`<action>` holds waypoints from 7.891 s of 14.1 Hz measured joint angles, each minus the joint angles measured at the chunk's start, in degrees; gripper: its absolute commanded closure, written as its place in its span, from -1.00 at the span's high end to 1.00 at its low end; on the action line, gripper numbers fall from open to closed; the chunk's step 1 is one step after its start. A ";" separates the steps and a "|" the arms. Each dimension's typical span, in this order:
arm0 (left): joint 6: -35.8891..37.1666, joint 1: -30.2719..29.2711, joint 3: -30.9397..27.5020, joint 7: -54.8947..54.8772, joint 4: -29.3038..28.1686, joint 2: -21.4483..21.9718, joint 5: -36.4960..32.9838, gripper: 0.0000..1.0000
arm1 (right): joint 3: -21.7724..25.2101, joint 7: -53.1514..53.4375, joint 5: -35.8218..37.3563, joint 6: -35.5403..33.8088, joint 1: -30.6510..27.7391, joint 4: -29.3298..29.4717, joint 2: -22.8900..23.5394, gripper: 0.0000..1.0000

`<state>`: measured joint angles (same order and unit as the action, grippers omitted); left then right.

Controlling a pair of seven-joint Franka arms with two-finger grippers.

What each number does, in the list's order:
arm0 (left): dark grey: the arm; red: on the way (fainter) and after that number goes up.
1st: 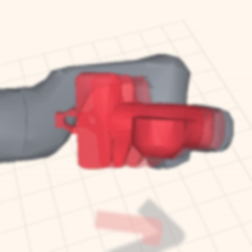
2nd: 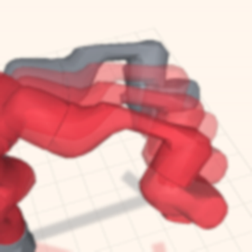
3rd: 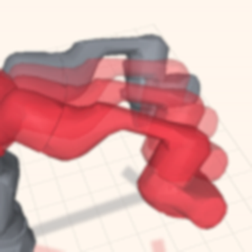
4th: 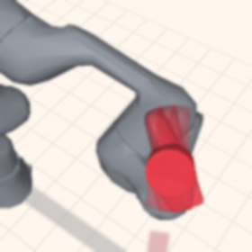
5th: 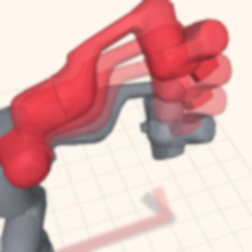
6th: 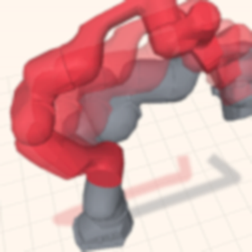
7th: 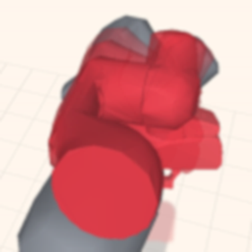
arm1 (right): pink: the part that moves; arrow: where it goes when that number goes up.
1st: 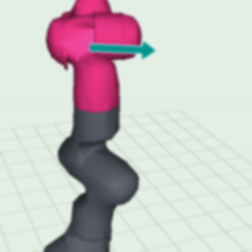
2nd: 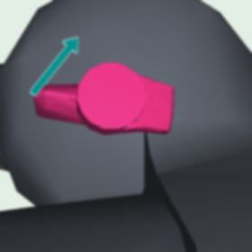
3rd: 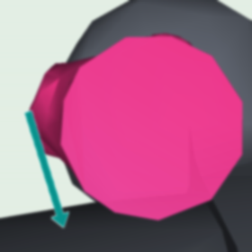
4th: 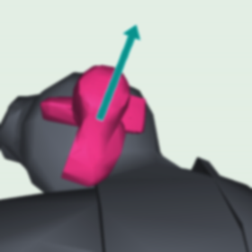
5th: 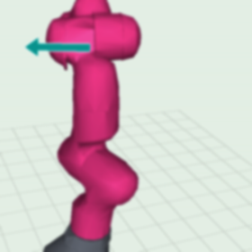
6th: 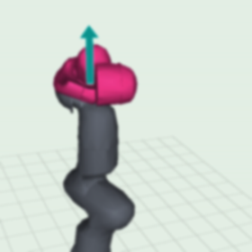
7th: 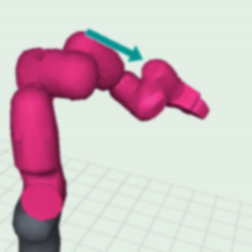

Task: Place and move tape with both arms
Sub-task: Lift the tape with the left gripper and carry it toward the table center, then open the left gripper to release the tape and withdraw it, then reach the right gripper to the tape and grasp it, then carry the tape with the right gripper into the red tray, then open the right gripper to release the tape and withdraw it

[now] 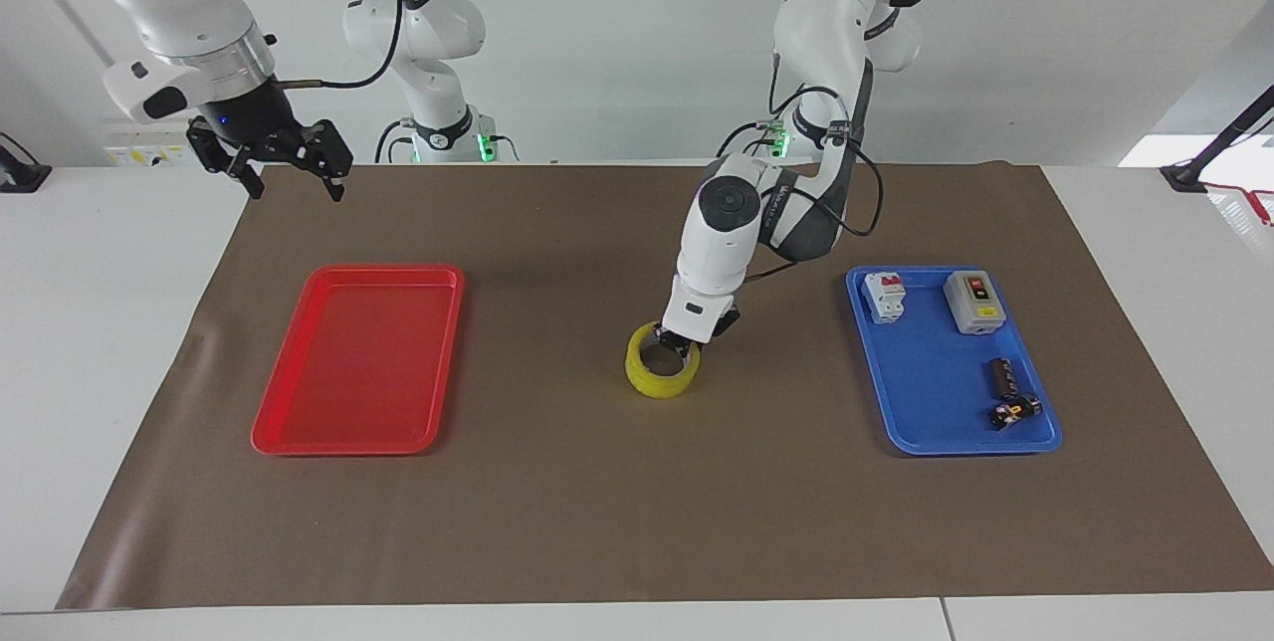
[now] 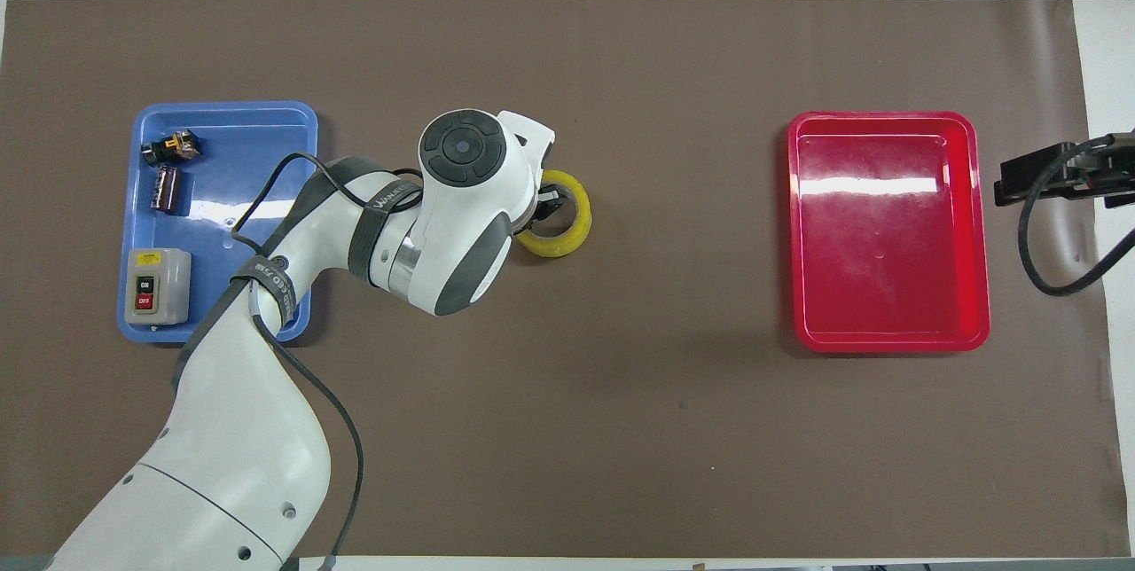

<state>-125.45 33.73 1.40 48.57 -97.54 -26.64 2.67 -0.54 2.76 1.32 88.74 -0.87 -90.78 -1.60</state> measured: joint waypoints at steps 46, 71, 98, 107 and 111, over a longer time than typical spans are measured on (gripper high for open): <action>40.62 -31.97 -0.21 -51.29 6.19 27.40 -1.21 1.00 | -1.19 28.86 4.79 44.01 30.64 -2.55 31.30 1.00; 39.76 -32.59 1.81 -48.69 6.20 27.63 -1.21 1.00 | -1.19 7.62 3.37 24.07 14.78 0.17 19.30 -1.00; 39.74 -32.59 1.81 -48.68 6.20 27.66 -1.21 1.00 | -1.46 -19.28 2.37 54.46 -7.67 -36.00 9.57 1.00; 39.74 -32.59 1.81 -48.68 6.20 27.66 -1.21 1.00 | -1.90 1.36 2.29 16.18 -7.16 -10.63 1.35 1.00; 39.74 -32.59 1.82 -48.67 6.20 27.66 -1.21 1.00 | -2.27 9.65 2.22 1.13 -2.57 -3.34 -2.84 1.00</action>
<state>-85.71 1.14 3.21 -0.10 -91.34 1.02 1.46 -2.81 12.42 3.54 89.88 -3.44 -94.12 -4.44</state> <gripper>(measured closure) 0.000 0.000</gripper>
